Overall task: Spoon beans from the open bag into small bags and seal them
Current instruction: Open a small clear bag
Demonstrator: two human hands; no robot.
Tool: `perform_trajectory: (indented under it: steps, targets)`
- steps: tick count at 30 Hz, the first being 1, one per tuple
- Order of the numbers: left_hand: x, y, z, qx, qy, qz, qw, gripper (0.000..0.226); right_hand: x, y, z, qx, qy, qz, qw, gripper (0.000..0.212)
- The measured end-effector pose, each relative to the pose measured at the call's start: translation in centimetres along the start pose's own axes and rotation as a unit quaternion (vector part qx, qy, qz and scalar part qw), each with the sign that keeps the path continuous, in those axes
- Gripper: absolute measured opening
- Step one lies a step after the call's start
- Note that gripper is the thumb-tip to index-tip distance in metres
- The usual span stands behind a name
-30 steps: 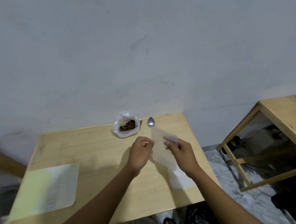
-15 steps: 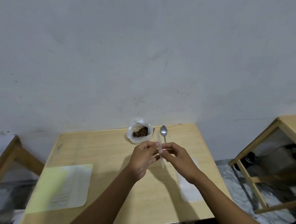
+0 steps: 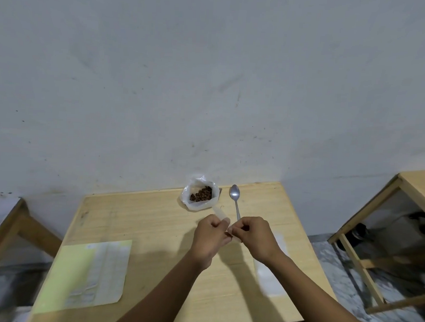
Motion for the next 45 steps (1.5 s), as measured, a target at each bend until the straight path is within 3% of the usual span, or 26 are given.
perform_trajectory:
  steps: [4, 10, 13, 15, 17, 19, 22, 25, 30, 33, 39, 45]
  targets:
    - [0.7, -0.2, -0.8, 0.021, 0.083, 0.001, 0.996, 0.023, -0.6, 0.2, -0.2, 0.017, 0.000, 0.011, 1.000, 0.016]
    - [-0.3, -0.8, -0.7, 0.007, 0.221, -0.012, 0.975, 0.024, -0.3, 1.2, -0.9, -0.076, -0.058, 0.003, 0.995, 0.015]
    - [-1.1, -1.1, -0.6, -0.021, 0.313, 0.067, 0.947, 0.018, 0.3, 1.6, -0.9, -0.079, -0.052, -0.011, 0.995, 0.016]
    - [-1.3, -0.8, -1.3, -0.047, 0.347, 0.186, 0.918, 0.056, 0.7, 1.5, -0.8, -0.065, -0.040, -0.019, 0.997, 0.018]
    - [-1.3, -0.8, -1.9, -0.023, 0.381, 0.276, 0.882, 0.074, 0.8, 1.3, -0.5, -0.032, -0.015, -0.023, 0.999, 0.018]
    - [-1.0, -1.0, -2.3, 0.011, 0.404, 0.246, 0.881, 0.065, 1.0, 1.3, -0.3, -0.029, -0.009, -0.031, 0.999, 0.019]
    - [-0.8, -1.0, -2.5, 0.026, 0.400, 0.140, 0.905, 0.043, 1.8, 1.2, 0.0, -0.090, 0.006, -0.044, 0.995, 0.019]
    - [-1.7, -1.1, -2.9, 0.009, 0.428, 0.142, 0.893, 0.037, 2.4, 1.0, 0.8, -0.128, 0.034, -0.055, 0.990, 0.017]
    - [-2.2, -1.6, -4.8, -0.045, 0.450, 0.234, 0.861, 0.056, 2.8, 1.0, 1.1, -0.039, 0.058, -0.097, 0.993, 0.015]
    - [-2.3, -1.9, -5.0, -0.016, 0.455, 0.245, 0.856, 0.065, 3.0, 1.0, 1.4, 0.018, 0.032, -0.110, 0.993, 0.019]
    - [-1.9, -2.3, -5.6, 0.030, 0.414, 0.227, 0.881, 0.069, 3.5, 1.9, 0.8, 0.024, 0.007, -0.092, 0.995, 0.011]
    - [-1.8, -3.7, -7.1, 0.003, 0.408, 0.339, 0.848, 0.058, 4.3, 2.3, 0.9, 0.092, 0.081, -0.025, 0.992, 0.009]
Point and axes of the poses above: each hand's wrist, its own y-axis towards the middle knuckle, its own z-axis out of the palm, x = y × z, the point moved 3 cm from there along y, towards the middle knuckle, and after that the axes turned 6 degrees about z, right-handed, at the moved point
